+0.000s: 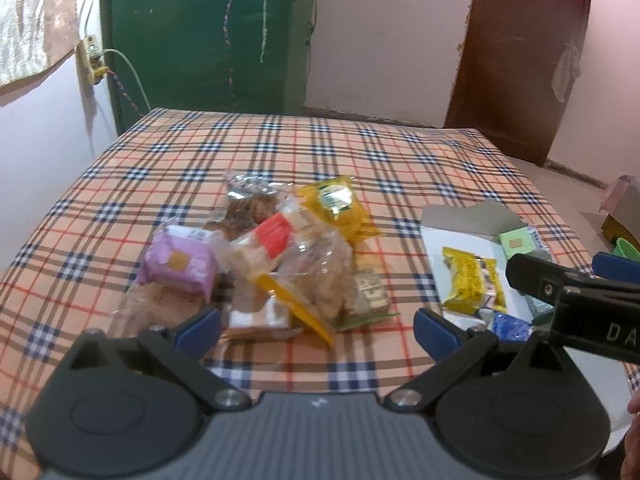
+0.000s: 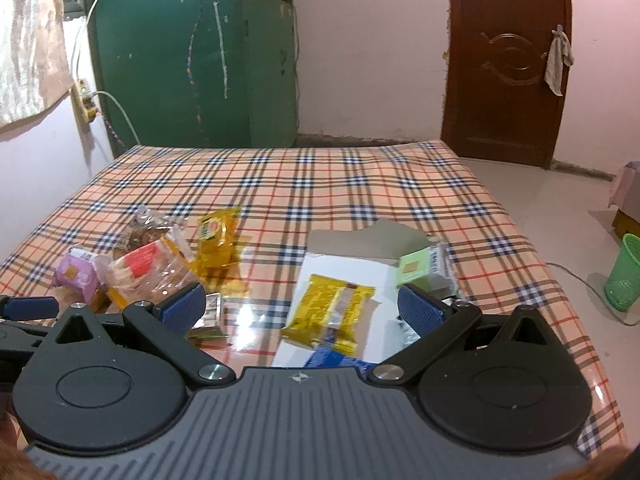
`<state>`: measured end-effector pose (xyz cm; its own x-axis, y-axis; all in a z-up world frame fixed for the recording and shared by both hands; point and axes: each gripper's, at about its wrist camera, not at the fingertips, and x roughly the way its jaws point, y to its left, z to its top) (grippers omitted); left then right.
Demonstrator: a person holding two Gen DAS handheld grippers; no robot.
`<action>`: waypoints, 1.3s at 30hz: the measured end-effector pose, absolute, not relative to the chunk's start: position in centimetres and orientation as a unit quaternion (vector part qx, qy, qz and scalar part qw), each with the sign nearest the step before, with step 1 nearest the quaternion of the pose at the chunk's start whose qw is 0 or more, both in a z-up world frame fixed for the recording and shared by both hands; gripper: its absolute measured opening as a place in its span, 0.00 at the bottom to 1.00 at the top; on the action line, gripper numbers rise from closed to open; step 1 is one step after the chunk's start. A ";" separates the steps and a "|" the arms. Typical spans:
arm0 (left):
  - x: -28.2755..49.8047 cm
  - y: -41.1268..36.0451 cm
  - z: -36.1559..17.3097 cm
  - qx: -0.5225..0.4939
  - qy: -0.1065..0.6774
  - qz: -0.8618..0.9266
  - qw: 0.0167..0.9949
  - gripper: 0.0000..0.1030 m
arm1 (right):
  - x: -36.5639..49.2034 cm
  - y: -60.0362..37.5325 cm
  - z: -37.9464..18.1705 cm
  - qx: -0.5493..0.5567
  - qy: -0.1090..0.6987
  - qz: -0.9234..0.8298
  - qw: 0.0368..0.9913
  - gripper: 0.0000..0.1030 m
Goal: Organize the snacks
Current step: 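Move both grippers back toward the snack pile, then grasp the purple wafer pack with the left gripper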
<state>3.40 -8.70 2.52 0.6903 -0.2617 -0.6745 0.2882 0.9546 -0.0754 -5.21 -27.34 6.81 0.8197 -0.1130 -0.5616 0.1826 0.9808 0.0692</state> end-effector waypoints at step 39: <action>12.7 -3.5 -2.7 0.112 0.317 -0.066 0.939 0.74 | 0.3 -22.2 2.7 0.042 0.338 -0.019 0.940 1.00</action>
<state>12.69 -3.52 -2.69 0.7902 -0.0530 -0.6106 0.1948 0.9663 0.1683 0.35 -22.19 2.66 0.7714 -0.0071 -0.6363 0.0641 0.9957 0.0665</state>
